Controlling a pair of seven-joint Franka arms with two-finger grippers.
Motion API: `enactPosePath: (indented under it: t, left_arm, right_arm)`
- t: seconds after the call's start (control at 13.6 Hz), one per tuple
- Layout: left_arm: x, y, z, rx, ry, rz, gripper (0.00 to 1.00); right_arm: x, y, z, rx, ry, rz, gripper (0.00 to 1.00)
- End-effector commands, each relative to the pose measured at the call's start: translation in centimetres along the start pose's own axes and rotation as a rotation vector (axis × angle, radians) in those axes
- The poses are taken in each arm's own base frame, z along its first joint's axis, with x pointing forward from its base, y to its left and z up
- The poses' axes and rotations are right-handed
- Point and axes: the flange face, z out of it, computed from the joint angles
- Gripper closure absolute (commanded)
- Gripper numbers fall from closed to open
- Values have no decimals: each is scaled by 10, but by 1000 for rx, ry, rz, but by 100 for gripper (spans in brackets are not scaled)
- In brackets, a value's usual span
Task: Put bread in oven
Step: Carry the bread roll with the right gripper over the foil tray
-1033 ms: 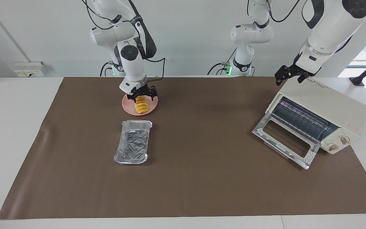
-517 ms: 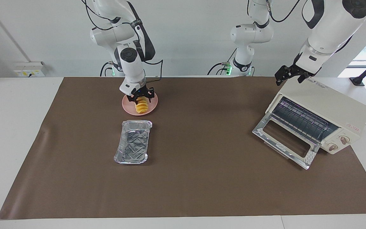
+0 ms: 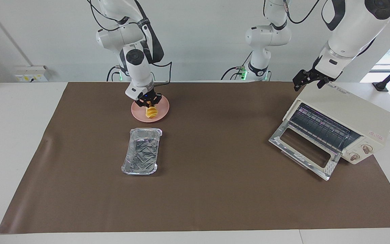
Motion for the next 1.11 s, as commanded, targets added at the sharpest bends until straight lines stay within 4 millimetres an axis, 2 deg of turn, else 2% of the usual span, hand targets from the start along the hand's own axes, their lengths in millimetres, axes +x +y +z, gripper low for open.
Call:
enactPosePath:
  t: [0.0,0.15,0.3,0.59,0.66,0.81,1.03]
  left_arm:
    - [-4,-3,-4,-11,10,3,0]
    - [-4,-3,-4,-11,10,3,0]
    - [-4,-3,-5,-11,11,3,0]
    - [-4,-3,-4,-10,8,3,0]
    - [-4,-3,-4,-10,8,3,0]
    - [-4,-3,-4,-10,8,3,0]
    - [-4,-3,-4,-11,10,3,0]
  right_arm:
    - [26,29,-68,34,13,59,100]
    - [61,56,-113,46,23,109,100]
    - [97,79,-132,56,70,159,100]
    - [184,84,-138,74,105,178,100]
    - [200,82,-137,76,112,177,100]
    - [215,73,-127,95,140,172,100]
    - [242,65,-97,113,139,177,100]
